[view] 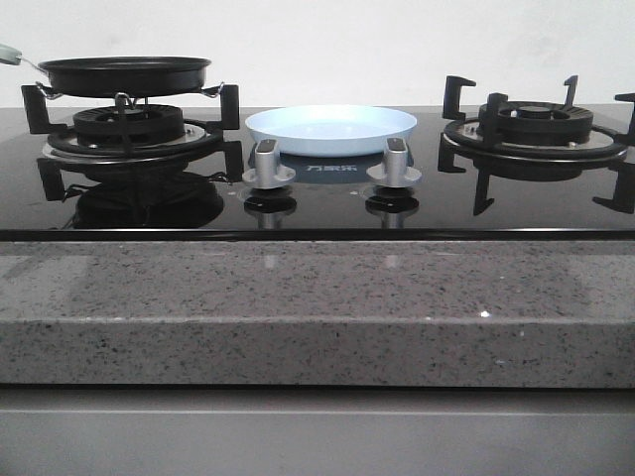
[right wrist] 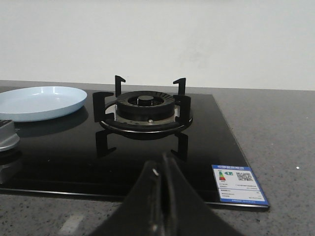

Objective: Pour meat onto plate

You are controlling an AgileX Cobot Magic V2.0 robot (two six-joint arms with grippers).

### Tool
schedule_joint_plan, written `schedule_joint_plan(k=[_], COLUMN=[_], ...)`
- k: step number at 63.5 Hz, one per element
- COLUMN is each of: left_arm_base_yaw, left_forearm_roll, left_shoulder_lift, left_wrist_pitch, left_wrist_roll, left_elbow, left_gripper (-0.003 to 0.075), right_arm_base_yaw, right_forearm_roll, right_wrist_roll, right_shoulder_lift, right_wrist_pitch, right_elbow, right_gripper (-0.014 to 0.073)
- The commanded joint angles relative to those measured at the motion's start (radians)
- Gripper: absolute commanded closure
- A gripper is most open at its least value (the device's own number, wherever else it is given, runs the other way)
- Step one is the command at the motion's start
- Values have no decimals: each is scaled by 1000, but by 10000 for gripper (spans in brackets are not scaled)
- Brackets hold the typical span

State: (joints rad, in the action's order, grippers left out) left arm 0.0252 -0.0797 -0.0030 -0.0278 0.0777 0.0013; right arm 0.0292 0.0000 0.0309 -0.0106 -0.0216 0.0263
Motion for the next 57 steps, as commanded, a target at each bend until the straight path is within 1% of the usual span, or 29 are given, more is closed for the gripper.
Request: schedule_joint_plan(k=[1,54,57], left_arm_base_yaw=[1,1,1], left_forearm_roll=[-5,-5,-5], left_shoulder_lift=[-16,-16,-16], left_wrist_pitch=[-79,-79,-97], left_wrist_roll=[-2,-2,-2], left_elbow=[8,8,8], left_gripper=[741,741,741], right_arm_base_yaw=[2,2,2], right_forearm_roll=[0,0,0], right_wrist_roll=[-3,-3,-3], right_shoulder_lift=[-17,-17,-17], right_wrist_pitch=[-89,-90,-92], right_elbow=[-6,-6,-6], right_gripper=[662,662,662])
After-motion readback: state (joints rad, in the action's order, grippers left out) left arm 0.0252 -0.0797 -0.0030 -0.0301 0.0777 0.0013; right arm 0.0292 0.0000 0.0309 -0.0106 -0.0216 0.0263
